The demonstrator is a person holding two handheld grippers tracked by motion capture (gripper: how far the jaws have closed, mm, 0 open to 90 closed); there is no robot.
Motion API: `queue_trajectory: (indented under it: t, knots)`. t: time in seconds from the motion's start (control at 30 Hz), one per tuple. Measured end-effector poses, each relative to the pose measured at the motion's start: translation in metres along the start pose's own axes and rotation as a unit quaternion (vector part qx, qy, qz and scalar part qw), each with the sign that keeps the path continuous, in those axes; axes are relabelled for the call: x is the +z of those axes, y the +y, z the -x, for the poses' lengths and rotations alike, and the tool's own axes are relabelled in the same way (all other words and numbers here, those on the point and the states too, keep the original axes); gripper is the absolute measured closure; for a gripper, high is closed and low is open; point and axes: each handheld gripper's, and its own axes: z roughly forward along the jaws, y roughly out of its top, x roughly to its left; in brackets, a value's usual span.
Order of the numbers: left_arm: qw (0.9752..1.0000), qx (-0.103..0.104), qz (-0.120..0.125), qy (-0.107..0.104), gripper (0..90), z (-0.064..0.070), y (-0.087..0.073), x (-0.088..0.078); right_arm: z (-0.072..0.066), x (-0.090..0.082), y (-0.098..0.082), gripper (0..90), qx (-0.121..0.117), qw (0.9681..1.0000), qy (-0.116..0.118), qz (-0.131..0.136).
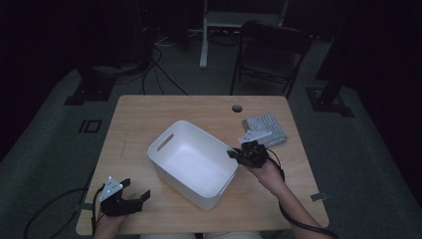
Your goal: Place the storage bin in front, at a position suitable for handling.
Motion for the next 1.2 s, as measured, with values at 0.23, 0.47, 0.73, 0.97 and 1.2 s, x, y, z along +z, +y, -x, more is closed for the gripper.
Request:
queue_trajectory:
  t: [0.23,0.47,0.73,0.97,1.2]
  knots:
    - [0.9999,0.004,0.008,-0.007,4.6,0.0,0.005,-0.004,-0.001,-0.001,-0.001,80.6,0.008,1.0,0.003,0.002]
    - [0.9989,0.031,0.016,-0.03,5.5,0.011,0.018,-0.009,0.004,0.0,-0.007,50.3,0.033,0.9987,0.037,0.013]
    - [0.9975,0.033,0.038,-0.05,5.5,0.013,0.042,-0.013,0.003,-0.017,-0.004,38.5,0.045,0.9978,0.017,0.045]
    - [0.9954,0.047,0.068,-0.049,5.4,0.006,0.072,-0.017,0.005,-0.027,-0.008,32.2,0.067,0.9958,0.037,0.051]
    - [0.9942,0.051,0.081,-0.048,5.5,-0.006,0.104,-0.01,0.001,-0.03,-0.014,29.7,0.078,0.995,0.014,0.061]
